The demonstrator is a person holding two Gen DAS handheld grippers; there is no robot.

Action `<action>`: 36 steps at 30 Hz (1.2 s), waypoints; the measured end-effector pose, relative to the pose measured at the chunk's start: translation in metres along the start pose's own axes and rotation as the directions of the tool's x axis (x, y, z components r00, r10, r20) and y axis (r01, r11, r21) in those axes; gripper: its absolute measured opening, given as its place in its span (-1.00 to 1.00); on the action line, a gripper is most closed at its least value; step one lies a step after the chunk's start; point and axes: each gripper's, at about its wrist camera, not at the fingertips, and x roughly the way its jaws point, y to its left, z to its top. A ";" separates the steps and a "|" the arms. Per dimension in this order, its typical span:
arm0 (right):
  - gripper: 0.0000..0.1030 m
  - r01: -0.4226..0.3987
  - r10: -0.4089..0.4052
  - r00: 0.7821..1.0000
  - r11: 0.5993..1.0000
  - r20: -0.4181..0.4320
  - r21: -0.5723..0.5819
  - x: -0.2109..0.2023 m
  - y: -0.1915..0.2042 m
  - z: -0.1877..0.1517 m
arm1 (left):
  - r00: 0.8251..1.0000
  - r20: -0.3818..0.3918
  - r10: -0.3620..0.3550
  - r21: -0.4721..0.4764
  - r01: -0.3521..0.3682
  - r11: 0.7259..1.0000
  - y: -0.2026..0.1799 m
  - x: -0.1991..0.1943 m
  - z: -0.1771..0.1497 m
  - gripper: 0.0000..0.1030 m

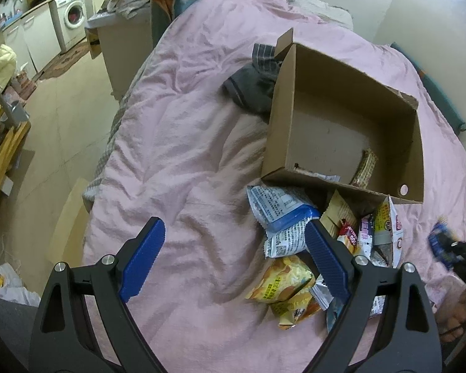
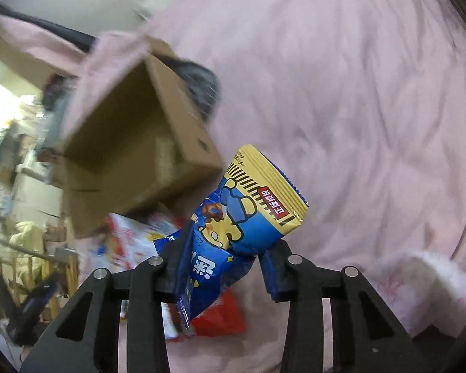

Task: Organize snacks
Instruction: 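Grasp the blue-and-yellow chip bag with the right gripper while the left grasps the yellow chip bag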

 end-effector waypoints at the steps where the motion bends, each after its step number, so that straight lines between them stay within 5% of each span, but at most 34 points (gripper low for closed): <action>1: -0.22 -0.027 0.027 0.999 0.999 0.021 -0.026 -0.006 0.006 0.000 | 1.000 -0.015 0.004 -0.006 -0.004 1.000 0.000 0.003 -0.001 0.74; 5: -0.23 -0.080 0.081 0.996 0.995 0.020 -0.062 -0.009 0.020 -0.002 | 0.995 -0.104 -0.012 -0.007 0.011 1.000 -0.002 0.021 -0.007 0.74; 12: -0.22 -0.125 0.125 0.992 0.990 -0.015 -0.067 0.002 0.033 -0.002 | 0.960 -0.273 -0.062 -0.026 0.058 0.998 -0.007 0.054 -0.028 0.73; 19: -0.23 -0.120 0.118 0.993 0.989 -0.030 -0.090 0.010 0.045 -0.010 | 0.946 -0.310 -0.091 -0.009 0.092 0.996 -0.030 0.073 -0.035 0.60; 23: -0.23 -0.119 0.116 0.992 0.989 -0.041 -0.087 0.011 0.043 -0.013 | 0.916 -0.363 -0.172 -0.076 0.155 0.985 -0.032 0.083 -0.038 0.57; 26: -0.23 -0.121 0.117 0.992 0.989 -0.041 -0.087 0.012 0.044 -0.012 | 0.893 -0.384 -0.233 -0.135 0.195 0.971 -0.030 0.088 -0.040 0.44; 28: -0.23 -0.122 0.118 0.992 0.989 -0.041 -0.088 0.013 0.045 -0.012 | 0.880 -0.388 -0.273 -0.156 0.229 0.961 -0.030 0.089 -0.039 -0.21; 31: -0.23 -0.123 0.120 0.992 0.988 -0.040 -0.094 0.012 0.047 -0.013 | 0.869 -0.399 -0.291 -0.149 0.251 0.956 -0.034 0.081 -0.036 -0.66; 36: -0.23 -0.127 0.125 0.992 0.988 -0.021 -0.088 0.009 0.048 -0.012 | 0.876 -0.382 -0.294 -0.159 0.251 0.955 -0.024 0.056 -0.038 -0.73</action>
